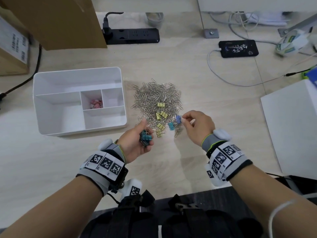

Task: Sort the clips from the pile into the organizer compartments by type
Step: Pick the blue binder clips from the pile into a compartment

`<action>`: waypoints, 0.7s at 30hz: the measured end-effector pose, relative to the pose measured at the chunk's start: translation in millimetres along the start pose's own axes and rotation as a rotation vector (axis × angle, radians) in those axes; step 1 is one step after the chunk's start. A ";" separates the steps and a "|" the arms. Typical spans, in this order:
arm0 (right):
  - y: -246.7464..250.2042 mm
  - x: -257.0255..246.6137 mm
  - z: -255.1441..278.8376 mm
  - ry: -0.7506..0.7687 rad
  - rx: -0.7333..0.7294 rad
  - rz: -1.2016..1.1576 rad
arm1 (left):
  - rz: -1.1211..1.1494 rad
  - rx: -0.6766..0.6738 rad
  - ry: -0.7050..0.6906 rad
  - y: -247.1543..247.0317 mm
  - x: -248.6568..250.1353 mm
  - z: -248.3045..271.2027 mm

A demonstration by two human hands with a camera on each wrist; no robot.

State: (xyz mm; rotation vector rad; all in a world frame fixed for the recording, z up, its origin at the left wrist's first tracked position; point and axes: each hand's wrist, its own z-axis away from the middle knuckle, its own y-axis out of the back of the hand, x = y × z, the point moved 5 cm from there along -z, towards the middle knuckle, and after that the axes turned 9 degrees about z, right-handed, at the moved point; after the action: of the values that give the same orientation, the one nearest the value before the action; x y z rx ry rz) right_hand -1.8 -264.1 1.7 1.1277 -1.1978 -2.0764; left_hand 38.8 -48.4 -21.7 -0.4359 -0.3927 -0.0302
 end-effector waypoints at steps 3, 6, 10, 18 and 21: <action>-9.8 -6.8 0.0 0.062 -0.075 0.054 | 0.036 -0.037 -0.011 -4.3 0.4 0.0; -19.8 -18.0 1.0 0.109 -0.145 0.206 | 0.027 -0.041 -0.051 -6.7 1.5 -1.1; -24.5 -19.2 0.4 0.049 -0.157 0.184 | 0.016 -0.011 -0.073 -5.8 2.9 -3.3; -16.2 -21.7 7.8 -0.019 -0.161 -0.175 | 0.054 0.015 -0.088 0.7 6.3 -7.7; -10.7 -32.8 13.3 0.037 -0.217 -0.398 | 0.075 0.007 -0.087 2.3 9.0 -6.3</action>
State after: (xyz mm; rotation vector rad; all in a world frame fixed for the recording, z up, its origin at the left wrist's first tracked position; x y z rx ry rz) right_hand 4.7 -228.6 9.7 1.3766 -0.7506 -2.3933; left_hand 49.7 -48.5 -24.5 -0.4454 -0.4612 0.0635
